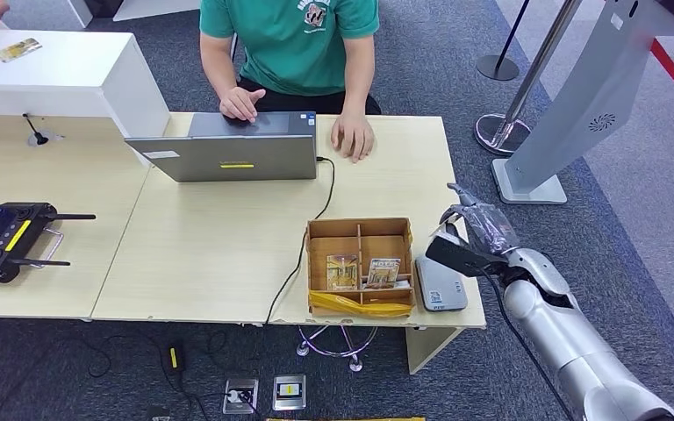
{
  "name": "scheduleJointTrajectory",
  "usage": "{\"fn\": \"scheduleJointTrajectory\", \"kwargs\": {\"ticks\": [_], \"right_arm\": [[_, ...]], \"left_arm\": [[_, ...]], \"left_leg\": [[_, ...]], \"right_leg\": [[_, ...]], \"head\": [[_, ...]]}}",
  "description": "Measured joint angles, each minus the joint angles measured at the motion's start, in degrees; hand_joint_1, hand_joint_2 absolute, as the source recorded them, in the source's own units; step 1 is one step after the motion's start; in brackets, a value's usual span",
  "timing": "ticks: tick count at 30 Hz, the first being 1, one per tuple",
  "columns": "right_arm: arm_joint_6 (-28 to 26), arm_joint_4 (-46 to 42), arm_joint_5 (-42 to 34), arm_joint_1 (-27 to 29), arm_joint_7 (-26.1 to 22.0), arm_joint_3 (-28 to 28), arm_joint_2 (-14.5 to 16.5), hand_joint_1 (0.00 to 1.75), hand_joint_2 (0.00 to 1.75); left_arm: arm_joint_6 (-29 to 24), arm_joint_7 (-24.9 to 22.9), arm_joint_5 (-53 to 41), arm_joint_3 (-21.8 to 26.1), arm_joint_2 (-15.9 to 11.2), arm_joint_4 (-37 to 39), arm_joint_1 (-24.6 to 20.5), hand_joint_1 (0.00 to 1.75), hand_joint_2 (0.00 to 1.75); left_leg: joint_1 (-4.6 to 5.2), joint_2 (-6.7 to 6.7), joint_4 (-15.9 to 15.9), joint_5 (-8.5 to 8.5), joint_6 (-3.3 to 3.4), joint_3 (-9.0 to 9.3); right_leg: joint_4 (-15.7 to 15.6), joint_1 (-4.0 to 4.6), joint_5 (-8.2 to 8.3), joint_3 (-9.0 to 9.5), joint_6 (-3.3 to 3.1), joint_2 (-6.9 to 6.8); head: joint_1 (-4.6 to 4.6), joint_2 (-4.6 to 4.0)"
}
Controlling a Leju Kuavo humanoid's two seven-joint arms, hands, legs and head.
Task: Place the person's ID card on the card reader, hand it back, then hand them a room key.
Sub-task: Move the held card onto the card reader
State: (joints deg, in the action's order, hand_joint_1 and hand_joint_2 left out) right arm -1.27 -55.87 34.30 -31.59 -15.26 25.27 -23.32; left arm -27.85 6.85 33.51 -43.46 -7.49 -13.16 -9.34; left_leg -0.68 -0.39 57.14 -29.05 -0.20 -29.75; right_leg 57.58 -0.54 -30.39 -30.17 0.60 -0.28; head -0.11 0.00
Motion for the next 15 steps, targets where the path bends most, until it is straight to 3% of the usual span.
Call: {"fn": "scheduleJointTrajectory", "kwargs": {"ticks": [8, 15], "right_arm": [[4.54, -2.78, -1.64, 4.54, 3.33, -0.59, -2.11, 1.75, 1.75], [5.43, -6.44, -2.64, 7.8, 4.51, -2.03, -4.52, 1.75, 1.75]], "left_arm": [[-0.48, -0.42, -0.84, 0.24, -0.42, 0.0, 0.01, 0.0, 0.0], [-0.85, -0.33, -1.16, 0.23, -0.64, 0.0, 0.0, 0.0, 0.0]], "left_leg": [[0.01, 0.0, 0.01, 0.0, 0.0, 0.0], [0.01, 0.01, 0.01, 0.0, 0.0, 0.03]], "right_leg": [[-0.01, -0.01, 0.0, 0.0, 0.0, 0.0], [-0.01, -0.01, 0.0, 0.0, 0.0, 0.02]], "head": [[0.0, 0.0], [-0.01, 0.0]]}}
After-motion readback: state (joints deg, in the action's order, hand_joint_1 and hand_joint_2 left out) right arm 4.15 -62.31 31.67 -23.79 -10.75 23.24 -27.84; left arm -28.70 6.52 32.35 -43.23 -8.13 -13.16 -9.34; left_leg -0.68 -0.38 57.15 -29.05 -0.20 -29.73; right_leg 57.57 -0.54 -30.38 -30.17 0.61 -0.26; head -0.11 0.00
